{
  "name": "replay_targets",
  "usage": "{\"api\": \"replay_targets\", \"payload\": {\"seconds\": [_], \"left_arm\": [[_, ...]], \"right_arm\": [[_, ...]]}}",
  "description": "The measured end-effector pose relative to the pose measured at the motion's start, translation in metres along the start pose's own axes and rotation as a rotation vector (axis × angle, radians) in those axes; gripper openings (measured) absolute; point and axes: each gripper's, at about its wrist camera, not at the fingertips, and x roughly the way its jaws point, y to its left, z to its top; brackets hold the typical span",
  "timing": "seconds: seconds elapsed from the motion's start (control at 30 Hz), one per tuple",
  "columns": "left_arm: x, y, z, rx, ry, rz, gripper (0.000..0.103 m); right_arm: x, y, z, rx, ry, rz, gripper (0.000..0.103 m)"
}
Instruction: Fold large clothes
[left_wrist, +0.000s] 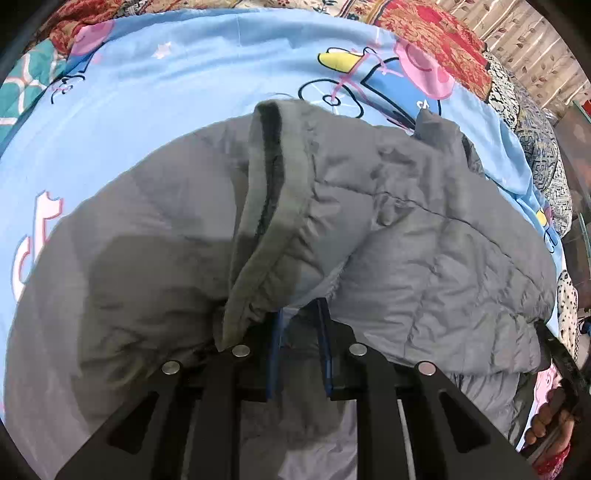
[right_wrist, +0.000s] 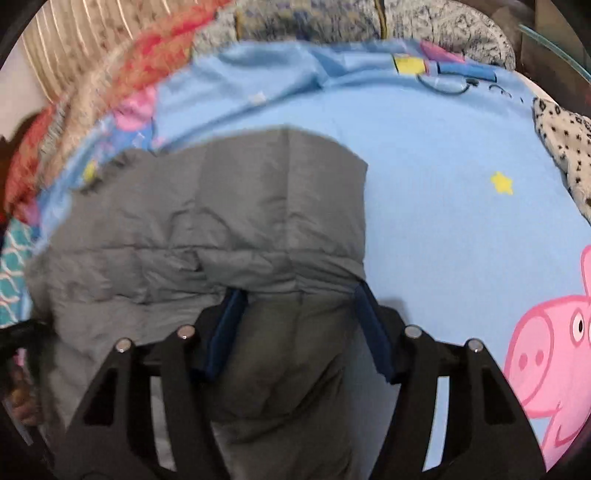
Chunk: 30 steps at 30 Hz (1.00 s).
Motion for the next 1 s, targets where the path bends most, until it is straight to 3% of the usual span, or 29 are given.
{"api": "replay_targets", "payload": {"seconds": [0.07, 0.17, 0.3, 0.37, 0.47, 0.6, 0.7, 0.77, 0.87, 1.0], "left_arm": [[-0.024, -0.007, -0.010, 0.062, -0.037, -0.001, 0.019], [-0.077, -0.009, -0.043, 0.122, -0.105, -0.081, 0.019], [-0.154, 0.019, -0.113, 0.206, -0.238, -0.200, 0.019], [-0.187, 0.053, -0.157, 0.222, -0.297, -0.215, 0.019], [-0.216, 0.118, -0.200, 0.162, -0.304, -0.158, 0.019], [-0.258, 0.222, -0.252, -0.040, -0.326, 0.005, 0.019], [-0.281, 0.275, -0.279, -0.169, -0.357, 0.086, 0.019], [-0.290, 0.301, -0.293, -0.242, -0.371, 0.100, 0.019], [-0.297, 0.326, -0.307, -0.310, -0.388, 0.098, 0.020], [-0.294, 0.343, -0.313, -0.342, -0.390, 0.085, 0.020]], "right_arm": [[-0.022, 0.010, 0.000, -0.013, -0.064, 0.041, 0.060], [-0.066, 0.049, -0.006, -0.090, -0.141, 0.155, 0.060], [-0.105, 0.115, -0.033, -0.254, -0.140, 0.323, 0.060], [-0.121, 0.164, -0.062, -0.410, -0.111, 0.402, 0.060], [-0.135, 0.230, -0.111, -0.648, -0.068, 0.476, 0.060], [-0.149, 0.332, -0.214, -1.066, -0.027, 0.547, 0.062], [-0.149, 0.382, -0.296, -1.359, -0.061, 0.526, 0.066], [-0.142, 0.407, -0.343, -1.555, -0.113, 0.491, 0.066], [-0.126, 0.433, -0.386, -1.796, -0.188, 0.417, 0.066], [-0.096, 0.447, -0.412, -2.029, -0.274, 0.306, 0.067]]}}
